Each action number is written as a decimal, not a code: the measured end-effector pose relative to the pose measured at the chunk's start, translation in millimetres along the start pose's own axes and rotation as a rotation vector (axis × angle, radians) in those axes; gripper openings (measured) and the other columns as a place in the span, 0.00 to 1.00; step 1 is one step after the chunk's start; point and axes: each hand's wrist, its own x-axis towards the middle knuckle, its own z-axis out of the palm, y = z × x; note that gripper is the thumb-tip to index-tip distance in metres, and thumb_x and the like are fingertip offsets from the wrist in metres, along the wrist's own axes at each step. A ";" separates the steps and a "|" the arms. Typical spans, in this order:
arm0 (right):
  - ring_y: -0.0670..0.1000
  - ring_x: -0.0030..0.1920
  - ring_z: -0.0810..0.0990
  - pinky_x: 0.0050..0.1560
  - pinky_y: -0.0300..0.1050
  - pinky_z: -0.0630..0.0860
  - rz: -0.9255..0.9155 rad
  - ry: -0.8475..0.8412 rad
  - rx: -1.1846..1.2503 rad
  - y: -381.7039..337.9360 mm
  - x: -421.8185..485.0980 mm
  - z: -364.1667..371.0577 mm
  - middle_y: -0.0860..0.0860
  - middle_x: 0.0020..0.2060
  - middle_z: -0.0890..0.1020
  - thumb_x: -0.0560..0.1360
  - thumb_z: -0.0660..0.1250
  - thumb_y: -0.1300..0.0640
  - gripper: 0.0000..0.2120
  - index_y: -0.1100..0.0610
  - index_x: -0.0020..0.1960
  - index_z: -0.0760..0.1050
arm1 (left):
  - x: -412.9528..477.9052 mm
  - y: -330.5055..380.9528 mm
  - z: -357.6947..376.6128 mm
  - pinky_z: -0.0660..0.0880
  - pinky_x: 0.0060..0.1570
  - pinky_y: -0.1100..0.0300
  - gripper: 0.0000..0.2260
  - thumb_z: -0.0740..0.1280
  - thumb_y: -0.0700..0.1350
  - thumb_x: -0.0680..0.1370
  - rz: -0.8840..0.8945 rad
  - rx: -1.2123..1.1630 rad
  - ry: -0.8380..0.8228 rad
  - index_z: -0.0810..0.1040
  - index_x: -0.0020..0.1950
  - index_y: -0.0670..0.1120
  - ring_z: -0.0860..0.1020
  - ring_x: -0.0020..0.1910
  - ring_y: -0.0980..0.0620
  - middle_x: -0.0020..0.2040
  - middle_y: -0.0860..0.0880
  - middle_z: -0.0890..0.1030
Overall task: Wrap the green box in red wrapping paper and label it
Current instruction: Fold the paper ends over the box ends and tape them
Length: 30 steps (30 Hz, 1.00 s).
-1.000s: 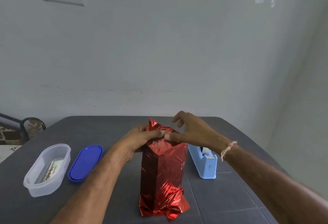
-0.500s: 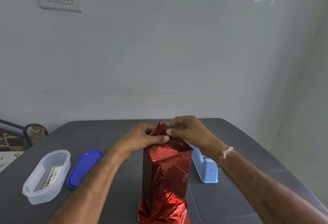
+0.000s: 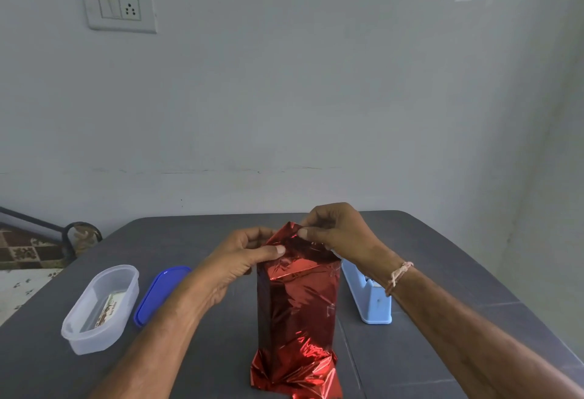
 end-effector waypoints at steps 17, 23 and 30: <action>0.44 0.35 0.82 0.39 0.35 0.78 -0.103 0.019 -0.085 0.2 -10.0 -4.5 0.46 0.34 0.85 0.74 0.78 0.61 0.02 0.55 0.45 0.85 | -1.5 -8.4 -0.5 0.82 0.52 0.57 0.09 0.72 0.35 0.77 -0.013 -0.193 0.086 0.86 0.56 0.41 0.84 0.46 0.48 0.52 0.37 0.86; 0.51 0.42 0.84 0.44 0.38 0.79 -0.160 0.020 -0.104 6.0 -13.5 -5.4 0.46 0.40 0.86 0.74 0.77 0.60 0.04 0.53 0.43 0.85 | -3.4 -15.0 -6.5 0.82 0.44 0.65 0.09 0.70 0.34 0.78 0.011 -0.236 0.088 0.85 0.57 0.39 0.84 0.45 0.52 0.50 0.39 0.86; 0.48 0.43 0.84 0.50 0.50 0.83 -0.187 0.020 -0.112 7.6 -14.5 -1.5 0.43 0.41 0.85 0.73 0.79 0.59 0.05 0.50 0.46 0.85 | -3.1 -15.6 -6.7 0.83 0.47 0.63 0.08 0.69 0.34 0.79 0.023 -0.263 0.097 0.85 0.55 0.37 0.85 0.45 0.51 0.48 0.40 0.86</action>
